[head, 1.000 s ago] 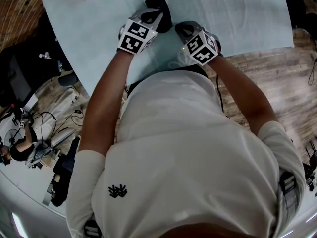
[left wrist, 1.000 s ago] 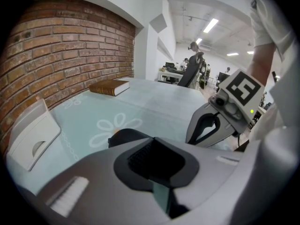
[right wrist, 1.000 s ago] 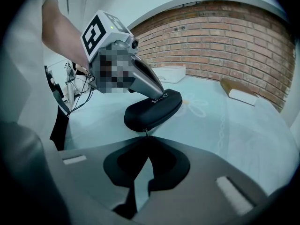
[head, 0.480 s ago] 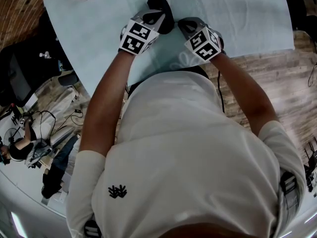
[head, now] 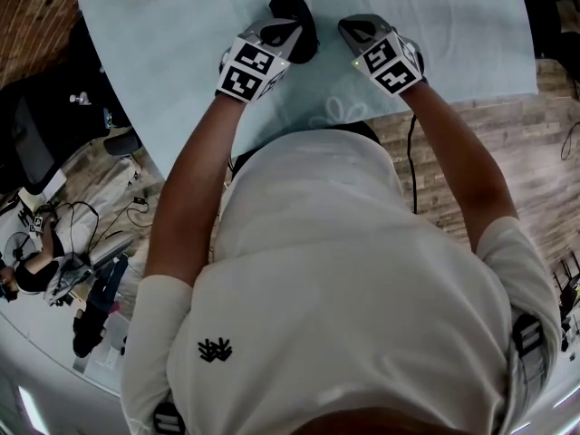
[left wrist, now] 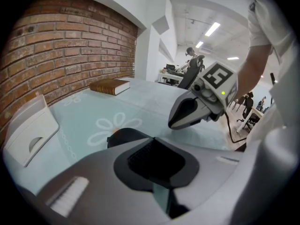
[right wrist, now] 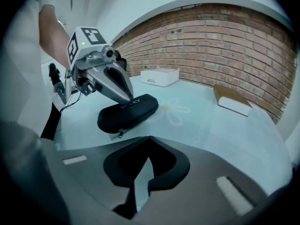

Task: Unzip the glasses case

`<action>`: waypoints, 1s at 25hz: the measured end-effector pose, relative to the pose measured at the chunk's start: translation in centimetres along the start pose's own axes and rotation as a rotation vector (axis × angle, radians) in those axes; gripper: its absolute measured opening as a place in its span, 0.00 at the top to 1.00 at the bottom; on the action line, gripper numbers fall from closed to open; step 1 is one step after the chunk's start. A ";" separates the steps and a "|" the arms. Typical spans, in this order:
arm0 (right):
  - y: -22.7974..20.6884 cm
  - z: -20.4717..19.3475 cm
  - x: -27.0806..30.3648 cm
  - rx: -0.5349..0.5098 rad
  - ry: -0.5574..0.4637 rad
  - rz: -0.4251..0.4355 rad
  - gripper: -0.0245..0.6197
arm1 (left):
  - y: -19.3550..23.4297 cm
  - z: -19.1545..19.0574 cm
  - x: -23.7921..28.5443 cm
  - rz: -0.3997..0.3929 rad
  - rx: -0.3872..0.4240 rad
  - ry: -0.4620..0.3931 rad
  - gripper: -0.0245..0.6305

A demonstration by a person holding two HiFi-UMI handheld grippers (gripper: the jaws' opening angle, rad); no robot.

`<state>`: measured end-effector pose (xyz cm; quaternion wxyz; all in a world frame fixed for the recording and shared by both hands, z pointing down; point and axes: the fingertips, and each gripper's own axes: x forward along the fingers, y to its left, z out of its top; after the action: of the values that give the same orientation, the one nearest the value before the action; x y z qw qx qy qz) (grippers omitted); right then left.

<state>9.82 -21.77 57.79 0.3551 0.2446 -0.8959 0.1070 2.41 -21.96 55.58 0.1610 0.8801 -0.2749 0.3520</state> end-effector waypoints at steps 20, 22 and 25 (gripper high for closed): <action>6.6 -0.8 2.9 -0.324 0.118 0.202 0.85 | -0.2 0.1 0.0 -0.016 -0.017 -0.020 0.88; 6.6 -0.8 3.0 -0.341 0.127 0.223 0.85 | -0.2 0.1 0.0 -0.017 -0.022 -0.022 0.88; 6.8 -0.7 3.1 -0.366 0.142 0.267 0.85 | -0.2 0.1 0.0 -0.020 -0.033 -0.025 0.88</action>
<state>4.83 -16.82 60.30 0.4384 0.0472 -0.8975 0.0059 2.58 -21.85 55.51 0.1757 0.8843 -0.2738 0.3348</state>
